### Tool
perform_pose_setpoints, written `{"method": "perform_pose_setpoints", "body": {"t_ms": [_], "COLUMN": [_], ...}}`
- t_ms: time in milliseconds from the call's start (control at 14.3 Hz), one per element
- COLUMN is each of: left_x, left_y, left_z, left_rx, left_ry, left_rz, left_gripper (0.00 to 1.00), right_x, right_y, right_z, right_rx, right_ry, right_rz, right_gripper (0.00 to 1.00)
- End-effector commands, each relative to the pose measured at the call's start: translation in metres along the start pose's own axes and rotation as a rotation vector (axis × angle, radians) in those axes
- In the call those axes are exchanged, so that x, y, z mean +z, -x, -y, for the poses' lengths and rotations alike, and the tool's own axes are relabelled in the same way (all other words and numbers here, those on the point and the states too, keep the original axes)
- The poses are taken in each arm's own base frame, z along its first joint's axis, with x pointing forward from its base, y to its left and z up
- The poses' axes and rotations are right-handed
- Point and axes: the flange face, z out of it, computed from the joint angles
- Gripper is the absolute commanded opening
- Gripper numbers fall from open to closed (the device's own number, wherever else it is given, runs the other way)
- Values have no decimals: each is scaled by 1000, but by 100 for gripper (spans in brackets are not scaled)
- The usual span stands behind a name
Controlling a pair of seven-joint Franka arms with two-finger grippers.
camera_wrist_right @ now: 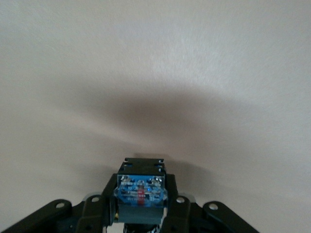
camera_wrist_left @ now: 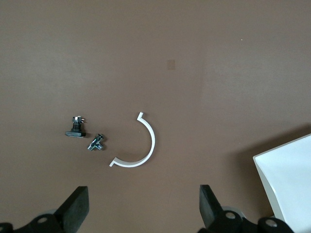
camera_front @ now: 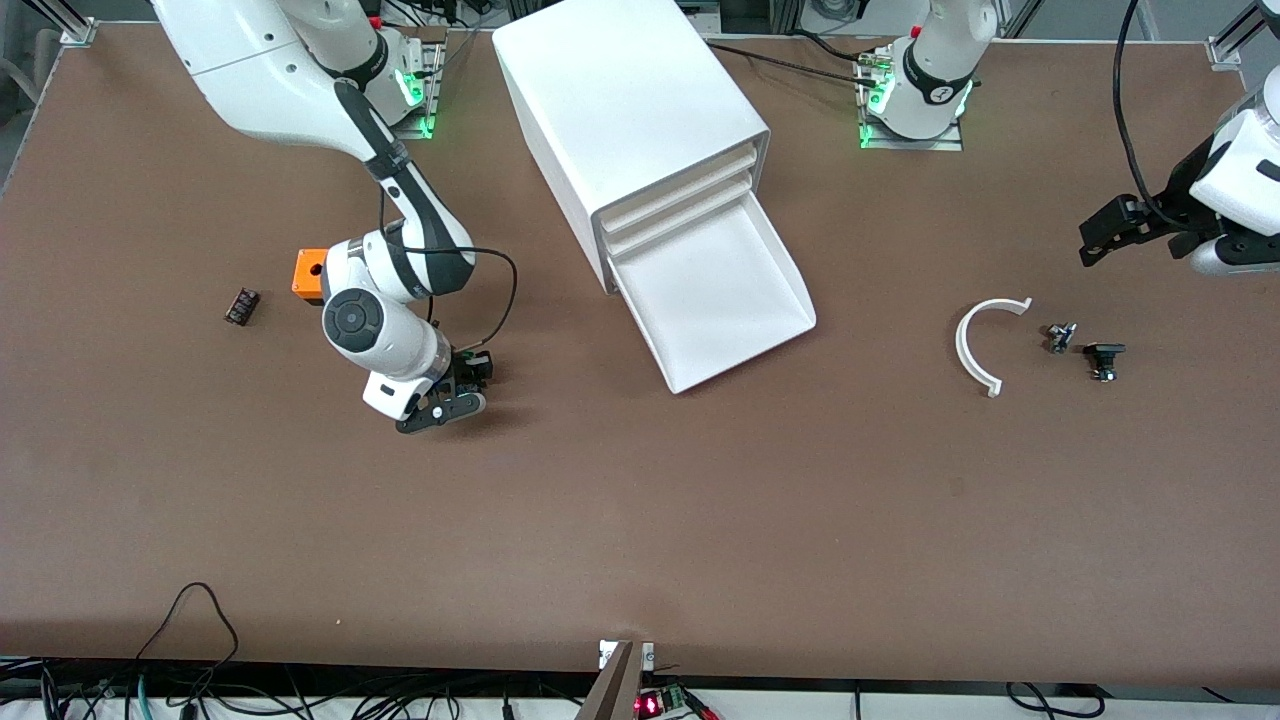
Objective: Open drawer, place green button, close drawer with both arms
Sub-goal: 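Carry the green switch with the right gripper over the open drawer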
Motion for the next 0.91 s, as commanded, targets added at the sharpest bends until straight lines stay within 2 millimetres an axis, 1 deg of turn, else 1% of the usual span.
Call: {"method": "perform_pose_setpoints", "body": {"t_ms": [0, 70, 140, 210, 280, 350, 420, 560, 630, 770, 840], "left_x": [-8, -5, -4, -1, 1, 2, 7, 7, 6, 1, 1], "left_y": [-2, -3, -4, -5, -6, -7, -12, -16, -16, -17, -17], "left_z": [3, 2, 2, 2, 2, 1, 1, 1, 2, 7, 12], "left_rx": [-11, -9, -9, -9, -9, -9, -10, -12, -13, -24, -34], "left_ry": [-22, -17, -17, -13, -11, -9, -7, -2, -2, -1, -1], "left_rz": [-6, -1, 0, 3, 8, 5, 8, -2, -4, -14, -15], "left_gripper": [100, 100, 100, 100, 100, 100, 100, 100, 100, 100, 100], "right_x": [-55, -74, -94, -114, -133, -148, -157, -174, -179, -183, -187], "right_y": [-10, -15, -21, -28, -35, -40, -42, -46, -44, -38, -37], "right_z": [4, 6, 13, 29, 51, 63, 80, 107, 126, 156, 175], "right_rx": [-11, -18, -41, -91, -161, -210, -286, -433, -512, -668, -747], "right_ry": [3, 2, 0, -10, -24, -30, -32, -37, -42, -51, -62], "right_rz": [-16, -29, -43, -61, -91, -110, -129, -167, -176, -183, -198], "right_gripper": [30, 30, 30, 30, 30, 30, 30, 30, 30, 30, 30]}}
